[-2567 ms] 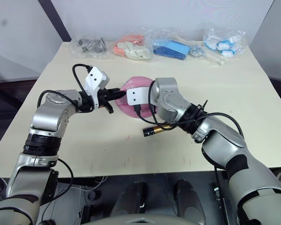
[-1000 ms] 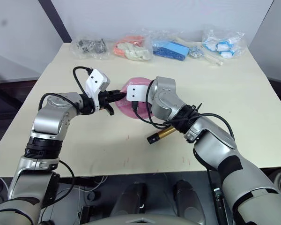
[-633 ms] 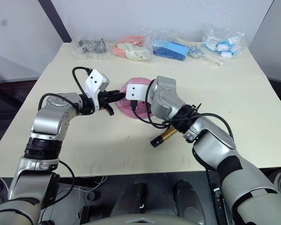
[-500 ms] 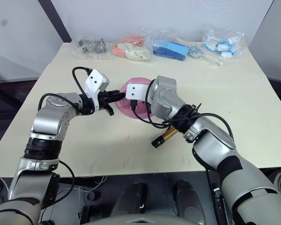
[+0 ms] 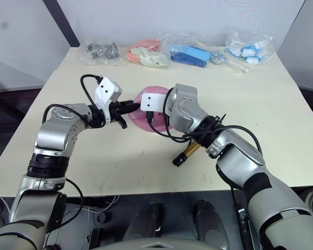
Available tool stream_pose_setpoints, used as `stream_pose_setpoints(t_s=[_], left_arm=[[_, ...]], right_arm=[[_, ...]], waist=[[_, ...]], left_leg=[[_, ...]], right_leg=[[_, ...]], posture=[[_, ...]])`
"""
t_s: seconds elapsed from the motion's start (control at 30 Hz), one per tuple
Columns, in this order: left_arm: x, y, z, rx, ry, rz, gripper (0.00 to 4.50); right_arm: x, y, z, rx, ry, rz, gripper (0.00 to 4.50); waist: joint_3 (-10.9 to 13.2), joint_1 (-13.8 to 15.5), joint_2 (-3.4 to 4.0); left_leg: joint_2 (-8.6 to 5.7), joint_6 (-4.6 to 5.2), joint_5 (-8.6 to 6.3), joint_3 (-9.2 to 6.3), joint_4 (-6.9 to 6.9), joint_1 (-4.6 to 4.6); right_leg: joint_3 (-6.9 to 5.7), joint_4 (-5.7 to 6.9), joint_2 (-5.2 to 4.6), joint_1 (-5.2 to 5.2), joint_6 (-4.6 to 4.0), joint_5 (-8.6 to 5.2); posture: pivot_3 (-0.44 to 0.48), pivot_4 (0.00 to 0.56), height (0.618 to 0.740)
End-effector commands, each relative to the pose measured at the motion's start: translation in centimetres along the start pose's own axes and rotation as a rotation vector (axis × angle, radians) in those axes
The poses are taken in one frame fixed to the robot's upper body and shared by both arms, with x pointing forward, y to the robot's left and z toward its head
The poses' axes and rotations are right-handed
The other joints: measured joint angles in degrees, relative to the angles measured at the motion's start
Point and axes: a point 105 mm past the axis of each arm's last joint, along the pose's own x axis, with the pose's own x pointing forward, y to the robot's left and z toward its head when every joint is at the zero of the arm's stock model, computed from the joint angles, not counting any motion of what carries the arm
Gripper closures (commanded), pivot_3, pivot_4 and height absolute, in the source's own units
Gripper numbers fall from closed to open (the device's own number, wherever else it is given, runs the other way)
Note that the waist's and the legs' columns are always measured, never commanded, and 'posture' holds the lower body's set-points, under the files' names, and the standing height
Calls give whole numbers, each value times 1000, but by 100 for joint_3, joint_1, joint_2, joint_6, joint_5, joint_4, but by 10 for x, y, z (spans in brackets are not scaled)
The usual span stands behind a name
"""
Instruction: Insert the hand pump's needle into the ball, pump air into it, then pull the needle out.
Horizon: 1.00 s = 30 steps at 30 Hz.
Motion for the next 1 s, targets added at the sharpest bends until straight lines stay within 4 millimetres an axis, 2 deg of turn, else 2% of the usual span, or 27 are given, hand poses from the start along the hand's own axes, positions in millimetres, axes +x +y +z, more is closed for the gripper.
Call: stream_pose_setpoints(t_s=[0.03, 1.0], left_arm=[[6, -16, -1, 4, -3, -72, 4447], [3, -18, -3, -10, 2, -75, 4447]], right_arm=[[-3, 5, 16, -48, -64, 14, 4100], [-20, 7, 47, 270, -255, 161, 4100]], waist=[[0, 0, 0], [1, -17, 1]], left_leg=[[0, 0, 0, 0, 0, 0], [0, 0, 0, 0, -6, -1]], right_leg=[[0, 0, 0, 0, 0, 0], [0, -5, 0, -1, -2, -1]], posture=[[0, 150, 740], [0, 150, 740]])
